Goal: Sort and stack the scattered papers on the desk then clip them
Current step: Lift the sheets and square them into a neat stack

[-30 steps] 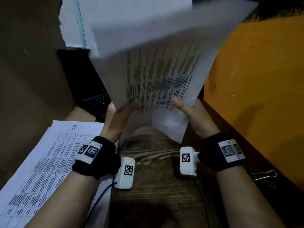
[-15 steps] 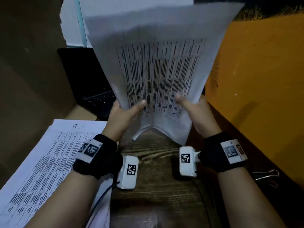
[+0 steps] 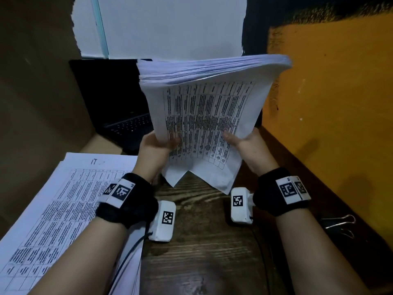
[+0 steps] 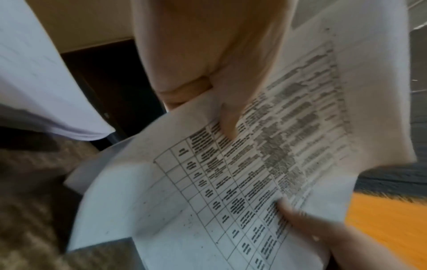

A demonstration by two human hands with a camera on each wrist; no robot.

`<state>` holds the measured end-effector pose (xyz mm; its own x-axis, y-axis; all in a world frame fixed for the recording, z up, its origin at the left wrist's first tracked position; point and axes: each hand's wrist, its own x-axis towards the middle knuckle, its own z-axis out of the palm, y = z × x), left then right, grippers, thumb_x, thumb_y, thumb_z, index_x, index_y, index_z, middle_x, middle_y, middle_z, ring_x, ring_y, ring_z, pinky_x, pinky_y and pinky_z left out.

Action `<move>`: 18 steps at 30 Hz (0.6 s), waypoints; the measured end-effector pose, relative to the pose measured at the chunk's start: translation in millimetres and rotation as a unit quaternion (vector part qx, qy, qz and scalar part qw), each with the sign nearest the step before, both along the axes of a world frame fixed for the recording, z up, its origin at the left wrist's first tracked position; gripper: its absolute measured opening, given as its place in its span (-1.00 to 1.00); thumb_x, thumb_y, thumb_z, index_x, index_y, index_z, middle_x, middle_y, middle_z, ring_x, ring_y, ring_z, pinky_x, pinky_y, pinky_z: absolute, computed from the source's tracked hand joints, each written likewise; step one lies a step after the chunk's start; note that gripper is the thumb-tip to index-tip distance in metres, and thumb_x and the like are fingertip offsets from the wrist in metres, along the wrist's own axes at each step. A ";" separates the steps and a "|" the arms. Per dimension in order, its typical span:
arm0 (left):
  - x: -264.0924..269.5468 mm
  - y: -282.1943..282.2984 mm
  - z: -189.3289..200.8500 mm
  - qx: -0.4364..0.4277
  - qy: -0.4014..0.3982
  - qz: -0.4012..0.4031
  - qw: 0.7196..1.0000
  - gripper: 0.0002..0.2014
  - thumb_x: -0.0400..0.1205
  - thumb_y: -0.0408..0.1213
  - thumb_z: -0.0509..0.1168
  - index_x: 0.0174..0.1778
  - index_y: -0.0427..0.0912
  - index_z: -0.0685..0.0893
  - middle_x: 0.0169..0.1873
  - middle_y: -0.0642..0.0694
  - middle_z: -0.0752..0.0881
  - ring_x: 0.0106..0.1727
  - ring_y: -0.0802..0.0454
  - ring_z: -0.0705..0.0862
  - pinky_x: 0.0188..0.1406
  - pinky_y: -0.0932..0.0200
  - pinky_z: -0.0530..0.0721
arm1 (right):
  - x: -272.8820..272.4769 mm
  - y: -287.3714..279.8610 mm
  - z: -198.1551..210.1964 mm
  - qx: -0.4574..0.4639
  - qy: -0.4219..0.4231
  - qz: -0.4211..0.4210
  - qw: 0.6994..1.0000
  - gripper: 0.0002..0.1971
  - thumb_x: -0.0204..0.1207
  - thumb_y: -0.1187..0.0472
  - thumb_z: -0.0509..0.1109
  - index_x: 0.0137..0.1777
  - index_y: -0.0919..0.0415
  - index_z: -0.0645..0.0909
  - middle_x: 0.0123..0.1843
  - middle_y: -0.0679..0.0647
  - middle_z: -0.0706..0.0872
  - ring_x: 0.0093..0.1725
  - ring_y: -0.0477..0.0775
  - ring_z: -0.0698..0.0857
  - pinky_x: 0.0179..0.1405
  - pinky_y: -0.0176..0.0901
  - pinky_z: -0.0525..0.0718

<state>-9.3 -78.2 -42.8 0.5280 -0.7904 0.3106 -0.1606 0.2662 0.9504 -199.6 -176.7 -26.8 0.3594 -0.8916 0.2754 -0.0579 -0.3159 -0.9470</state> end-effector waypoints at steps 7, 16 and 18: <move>-7.1 2.6 5.2 -0.073 -0.029 0.079 0.994 -0.77 0.69 -0.32 0.25 0.27 -0.16 0.52 -0.03 0.13 0.67 0.01 0.28 0.67 -0.04 0.44 0.62 | -3.0 13.2 10.9 -0.059 -0.068 0.023 0.996 -0.88 0.59 0.17 0.42 0.09 -0.02 0.66 0.05 -0.08 0.79 0.07 -0.19 0.77 0.11 -0.24 0.70; 9.1 -15.8 -12.0 0.030 -0.067 -0.027 0.997 -0.74 0.65 -0.12 0.12 0.17 -0.12 0.56 0.11 -0.16 0.69 0.23 -0.18 0.64 0.29 -0.31 0.59 | 3.0 6.4 1.9 0.012 0.006 0.050 0.999 -0.70 0.53 0.36 0.46 0.21 0.10 0.61 0.14 -0.02 0.76 0.22 0.04 0.73 0.31 0.04 0.66; 13.6 -15.9 -19.6 0.049 -0.073 -0.026 0.996 -0.66 0.62 -0.06 0.10 0.16 -0.16 0.60 0.15 -0.20 0.71 0.25 -0.21 0.65 0.29 -0.38 0.56 | 4.4 7.9 -2.2 0.022 0.019 0.054 0.998 -0.75 0.56 0.39 0.42 0.10 0.03 0.61 0.07 -0.08 0.75 0.18 0.02 0.73 0.33 0.04 0.64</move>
